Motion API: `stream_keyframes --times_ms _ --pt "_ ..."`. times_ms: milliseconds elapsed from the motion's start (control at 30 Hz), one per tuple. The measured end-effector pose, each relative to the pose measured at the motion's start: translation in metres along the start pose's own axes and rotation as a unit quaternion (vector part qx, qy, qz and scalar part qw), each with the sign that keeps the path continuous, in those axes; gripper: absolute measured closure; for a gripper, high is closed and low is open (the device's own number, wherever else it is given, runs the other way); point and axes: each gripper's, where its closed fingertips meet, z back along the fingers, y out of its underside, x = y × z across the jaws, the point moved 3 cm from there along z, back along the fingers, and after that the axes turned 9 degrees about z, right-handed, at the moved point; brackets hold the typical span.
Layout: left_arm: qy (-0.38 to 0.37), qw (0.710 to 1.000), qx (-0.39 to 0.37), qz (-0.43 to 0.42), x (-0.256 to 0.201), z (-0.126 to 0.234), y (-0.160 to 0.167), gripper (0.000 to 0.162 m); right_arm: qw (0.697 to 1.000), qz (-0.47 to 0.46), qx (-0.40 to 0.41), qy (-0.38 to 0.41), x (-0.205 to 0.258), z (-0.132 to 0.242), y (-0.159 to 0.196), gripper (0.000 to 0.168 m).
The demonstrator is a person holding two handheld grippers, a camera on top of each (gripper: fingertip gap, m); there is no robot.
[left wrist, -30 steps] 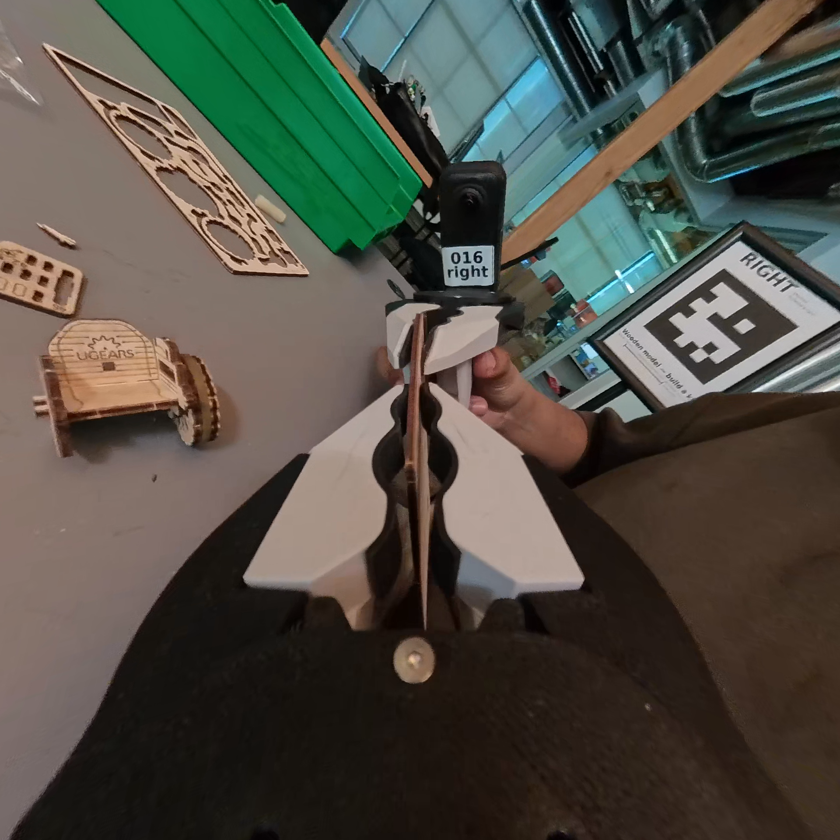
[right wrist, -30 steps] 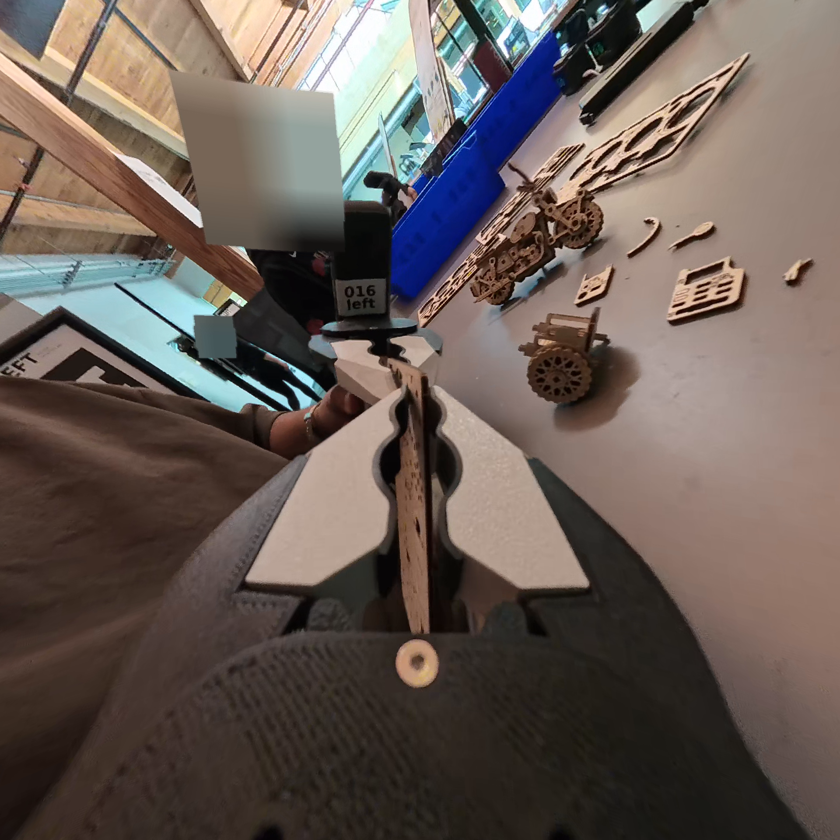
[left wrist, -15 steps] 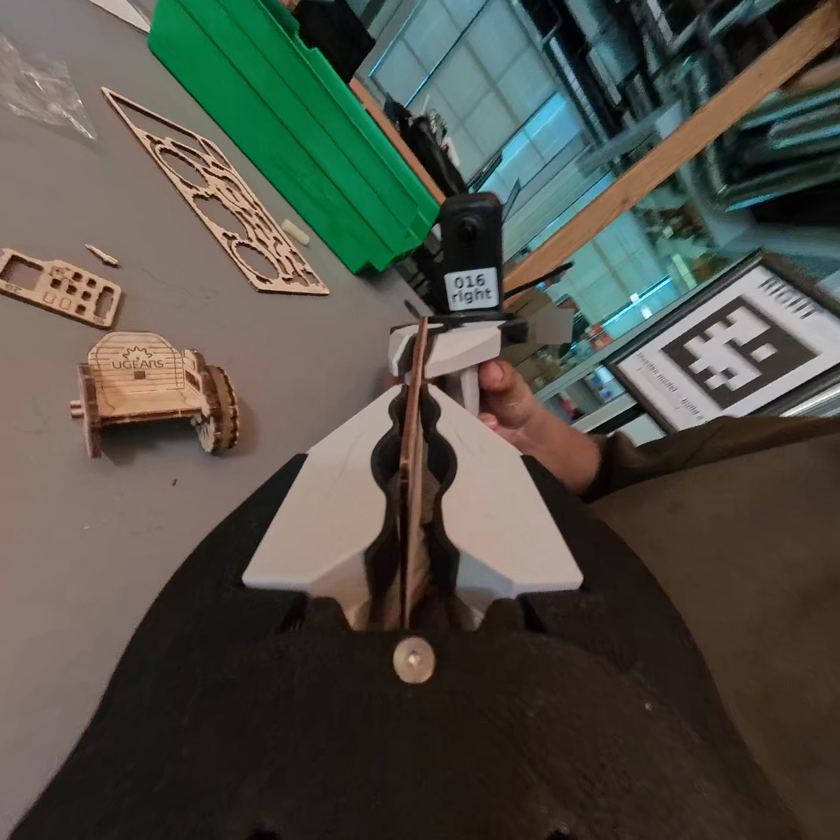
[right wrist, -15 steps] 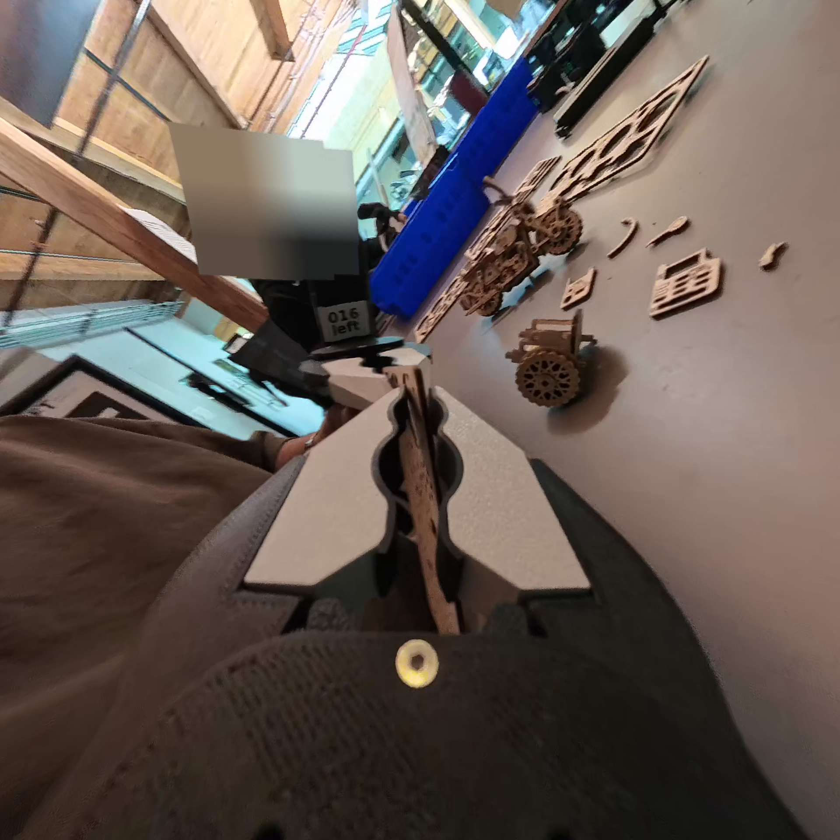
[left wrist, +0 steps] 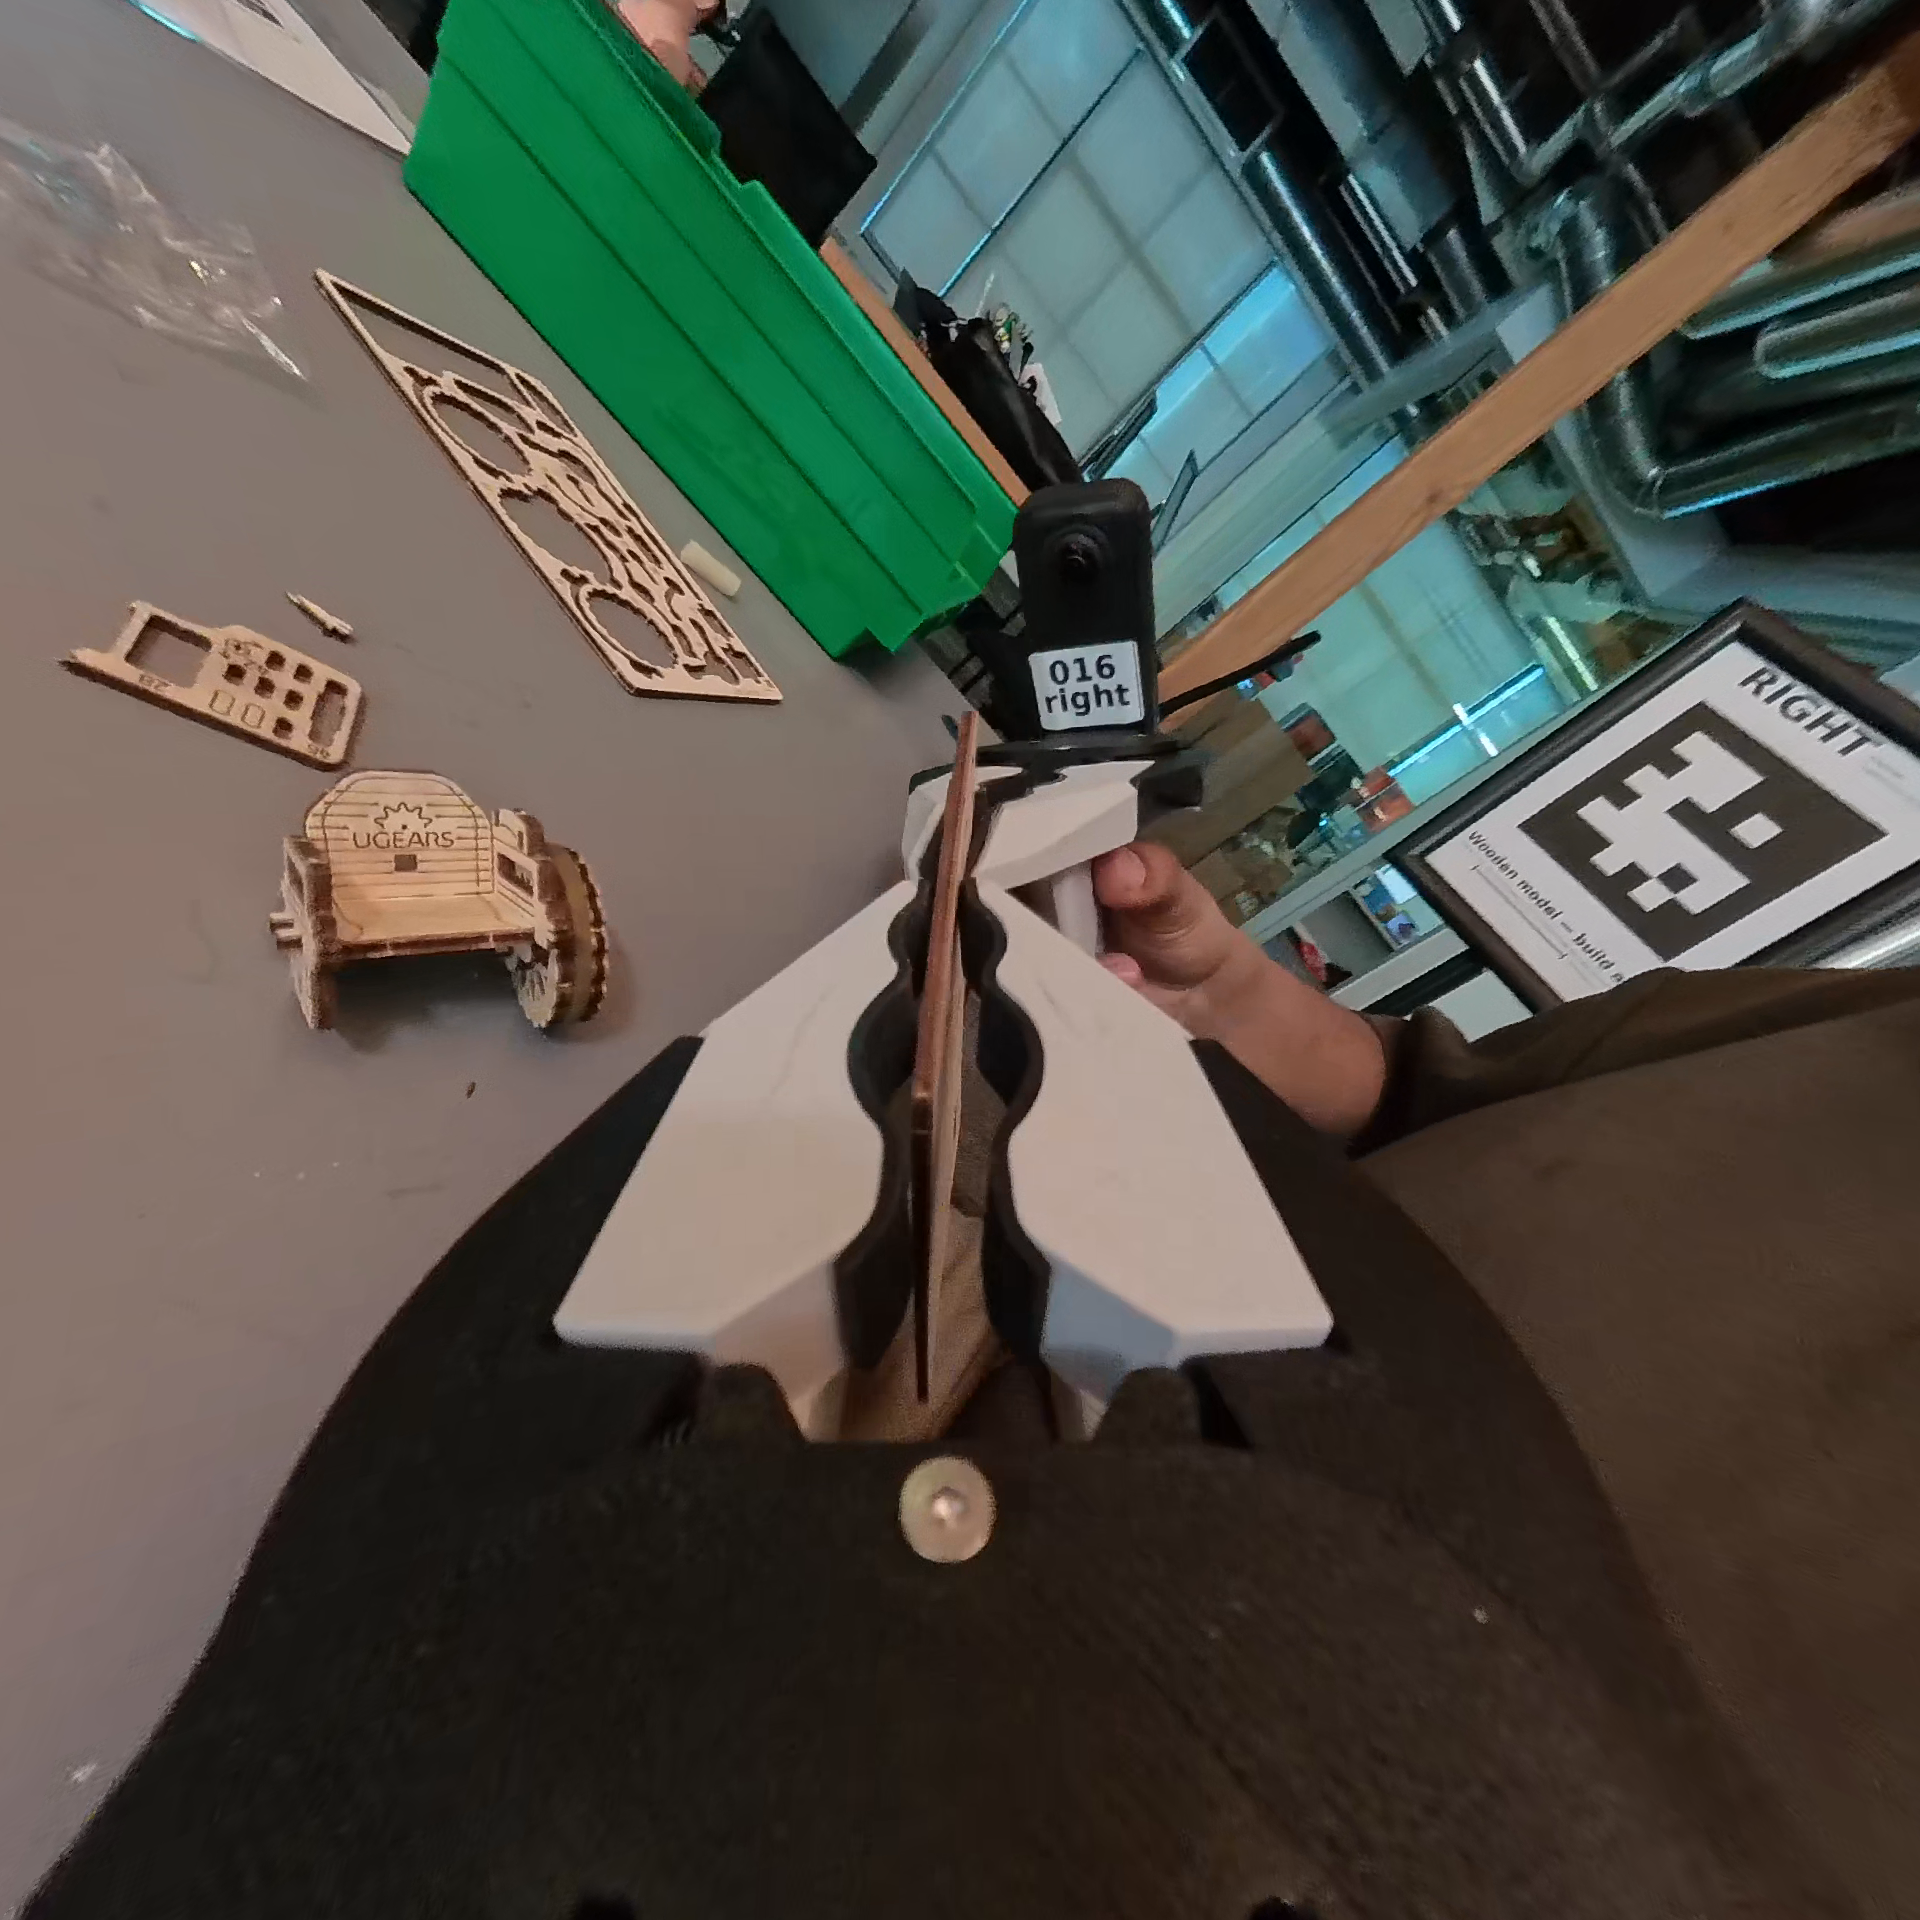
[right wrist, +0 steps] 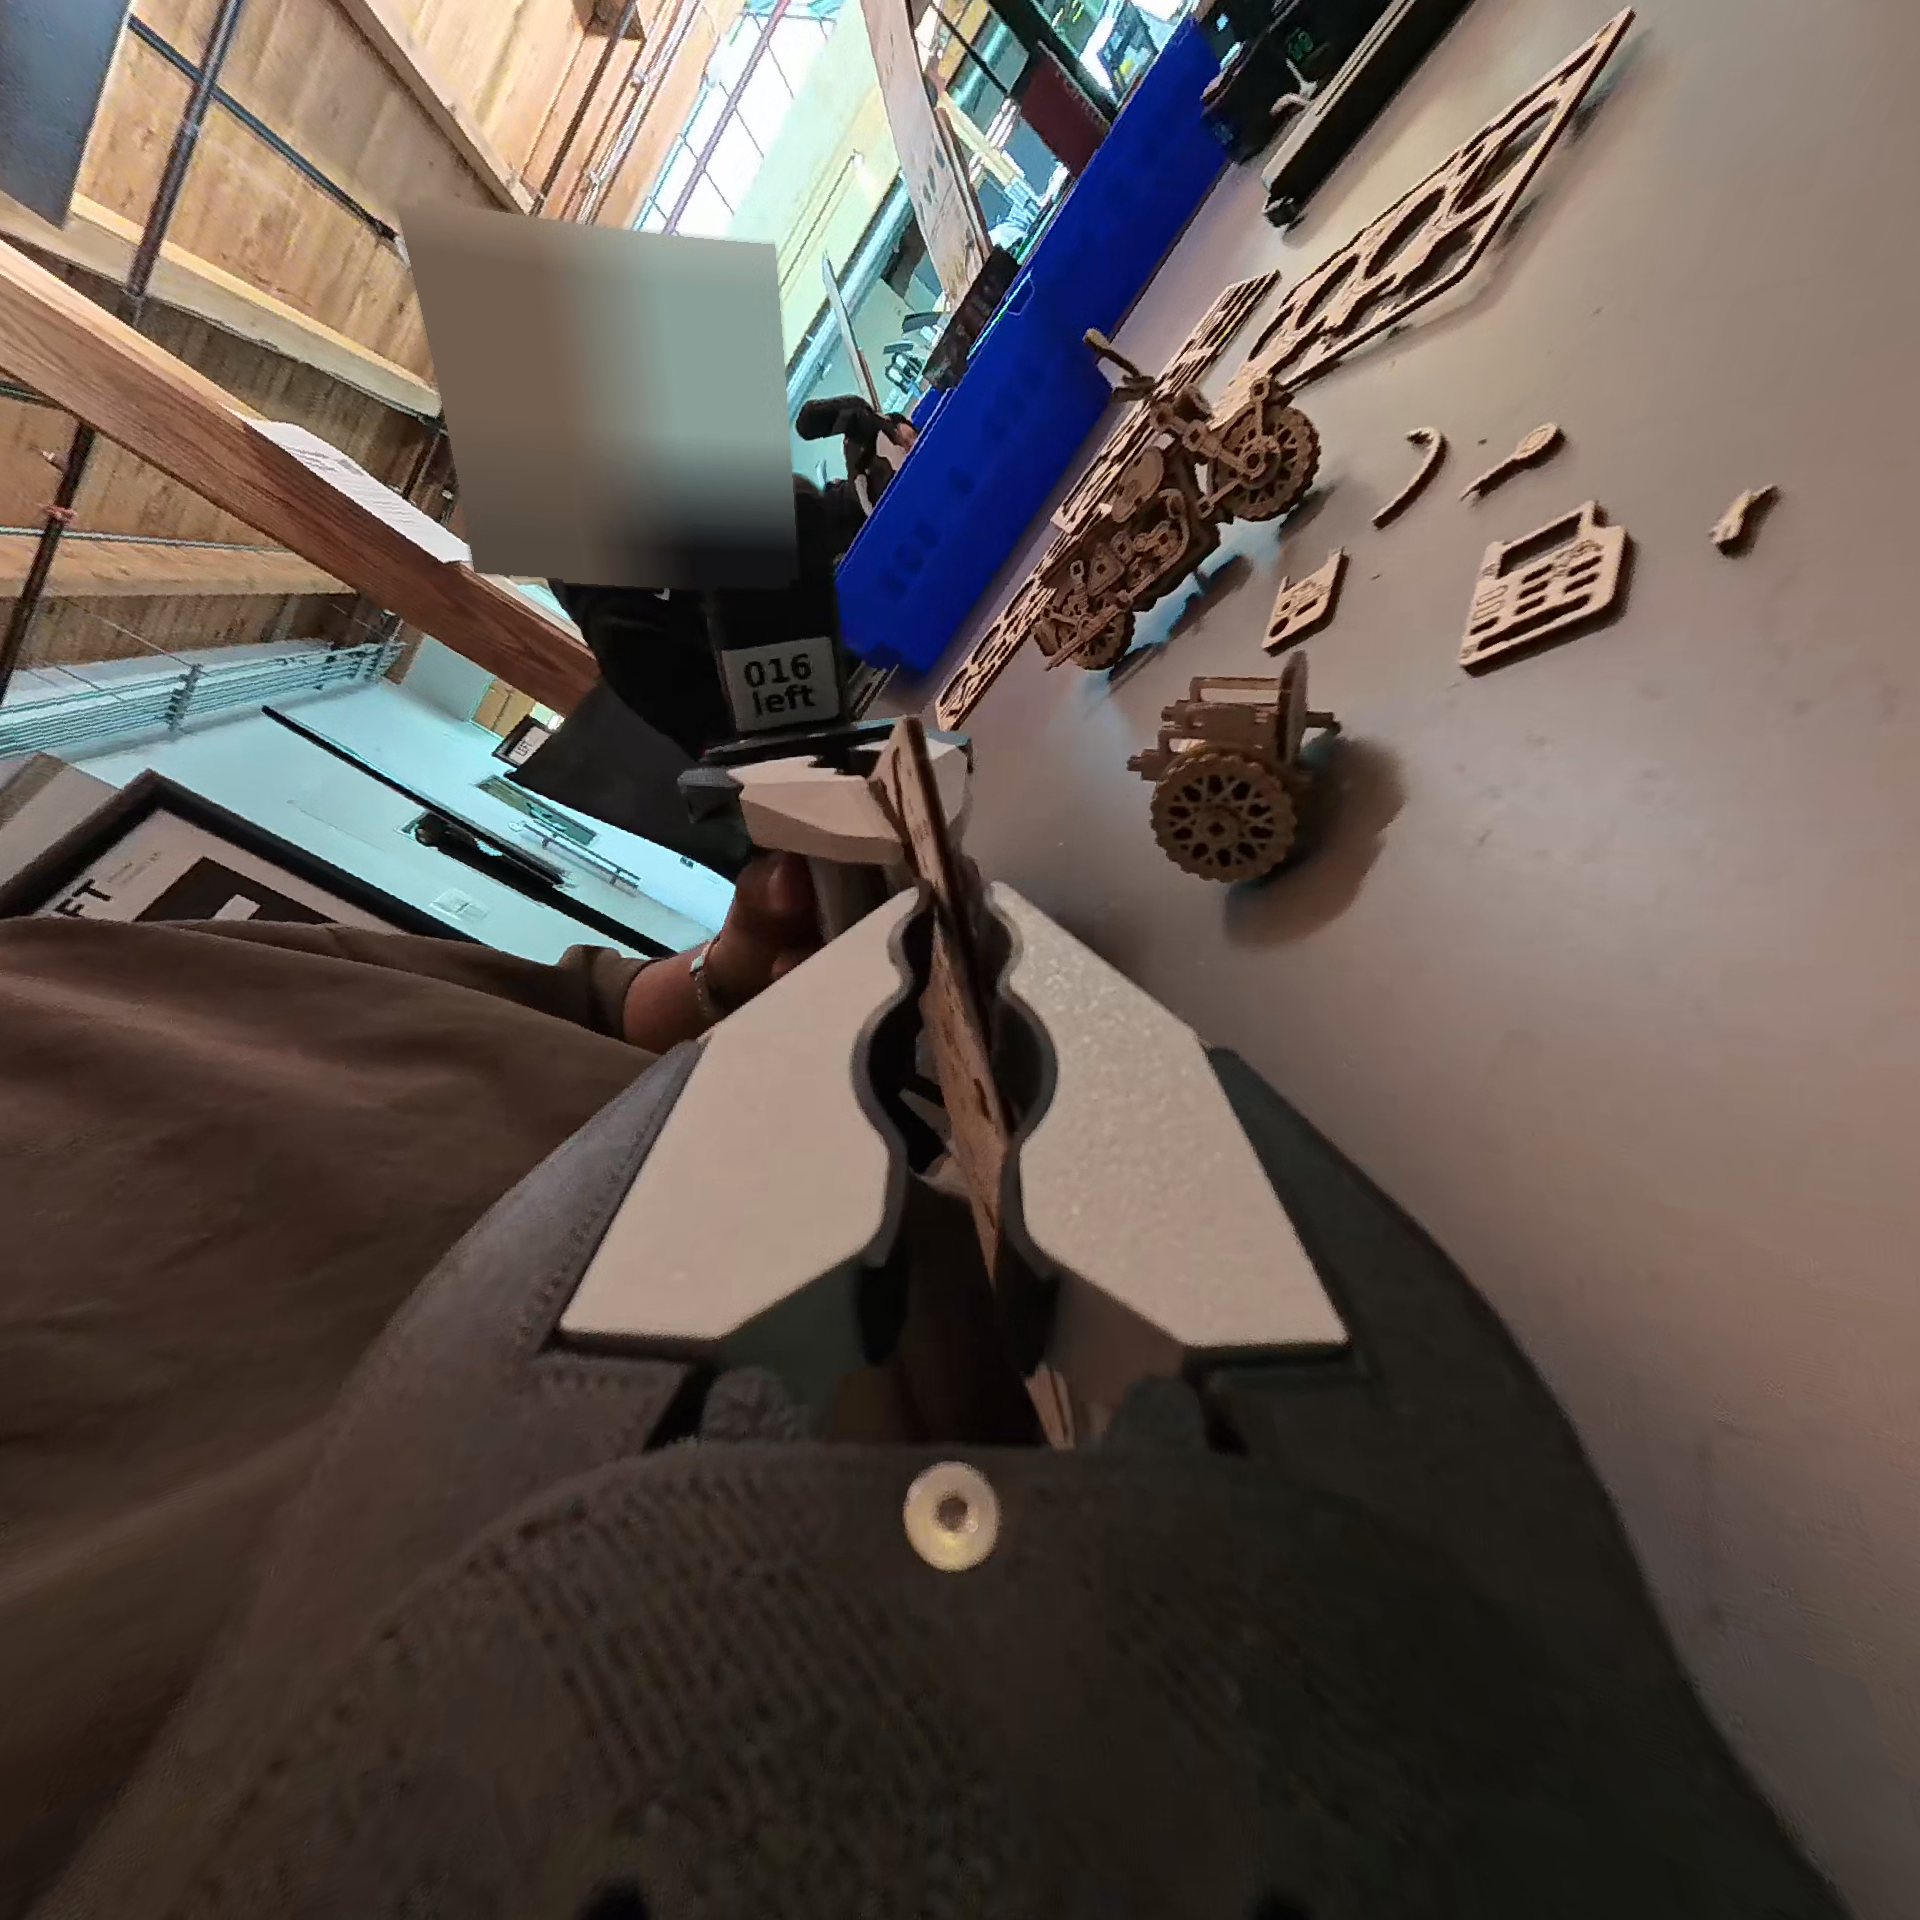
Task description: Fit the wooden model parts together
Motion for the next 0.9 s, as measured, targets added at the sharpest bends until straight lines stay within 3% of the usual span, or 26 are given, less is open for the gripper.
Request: stream_keyframes --times_ms 200,467,633,900 --pt "-0.048 0.997 0.004 -0.054 0.002 -0.003 0.004 0.161 0.999 -0.023 -0.007 0.038 -0.007 0.001 0.002 0.160" --pt "-0.045 0.999 -0.006 -0.027 0.006 -0.003 0.002 0.159 0.997 0.032 0.007 0.072 -0.005 0.001 0.002 0.162" --pt "-0.043 0.998 -0.039 0.018 0.012 -0.001 -0.005 0.132 0.997 0.049 0.029 0.053 0.002 -0.005 0.007 0.166" --pt "-0.048 0.998 -0.037 -0.025 0.006 -0.002 -0.002 0.160 0.994 0.075 0.038 0.071 -0.001 -0.006 0.007 0.161"
